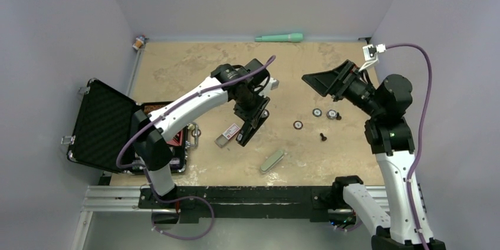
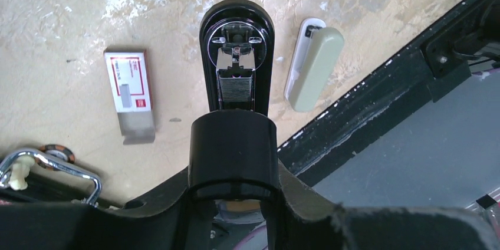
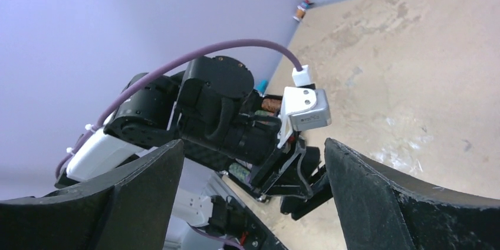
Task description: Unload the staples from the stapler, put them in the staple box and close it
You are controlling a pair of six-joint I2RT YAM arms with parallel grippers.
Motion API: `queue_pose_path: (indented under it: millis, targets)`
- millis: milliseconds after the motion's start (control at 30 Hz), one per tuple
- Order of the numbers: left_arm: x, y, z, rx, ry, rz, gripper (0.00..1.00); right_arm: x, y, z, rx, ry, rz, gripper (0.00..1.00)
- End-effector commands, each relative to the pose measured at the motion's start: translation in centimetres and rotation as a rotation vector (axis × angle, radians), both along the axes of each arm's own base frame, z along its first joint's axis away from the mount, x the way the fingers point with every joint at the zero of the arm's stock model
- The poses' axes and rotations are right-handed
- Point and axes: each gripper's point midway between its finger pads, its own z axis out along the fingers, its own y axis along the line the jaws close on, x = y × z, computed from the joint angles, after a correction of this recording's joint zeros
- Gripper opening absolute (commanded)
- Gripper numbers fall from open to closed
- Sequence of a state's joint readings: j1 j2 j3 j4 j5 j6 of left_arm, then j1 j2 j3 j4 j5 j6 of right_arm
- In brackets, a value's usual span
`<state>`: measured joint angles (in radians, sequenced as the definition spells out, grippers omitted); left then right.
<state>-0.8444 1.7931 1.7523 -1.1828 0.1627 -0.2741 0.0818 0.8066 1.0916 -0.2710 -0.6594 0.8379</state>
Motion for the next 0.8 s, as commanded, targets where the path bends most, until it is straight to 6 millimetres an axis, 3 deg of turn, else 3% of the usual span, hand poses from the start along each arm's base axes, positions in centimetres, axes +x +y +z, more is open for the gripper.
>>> queue_pose_path:
  millis: [0,133,300,467,600,767]
  targets:
    - [-1.1,1.8,4.2,-0.077,-0.037,0.062,0.0,-1.1,0.1,5.3,0.046,-0.167,0.014,0.93]
    - [-1.2,2.3,5.5,-0.127,0.012,0.084,0.0,0.2,-3.1,6.5,0.038,-0.231,-0.225,0.96]
    - [-1.9,2.9,7.6,-0.159,0.001,0.087,0.0,-1.2,-6.3,8.2,0.152,-0.302,-0.42,0.97]
    - [-1.9,3.0,9.4,-0.206,-0.028,0.149,0.0,-0.9,-5.1,7.1,0.133,-0.218,-0.354,0.97]
    - [-1.2,2.8,10.4,-0.234,-0.055,0.217,0.0,1.0,-5.2,4.8,0.103,-0.078,-0.379,0.98]
    - [0.0,2.6,10.9,-0.238,-0.09,0.218,0.0,2.7,-2.3,4.4,0.047,-0.142,-0.189,0.99]
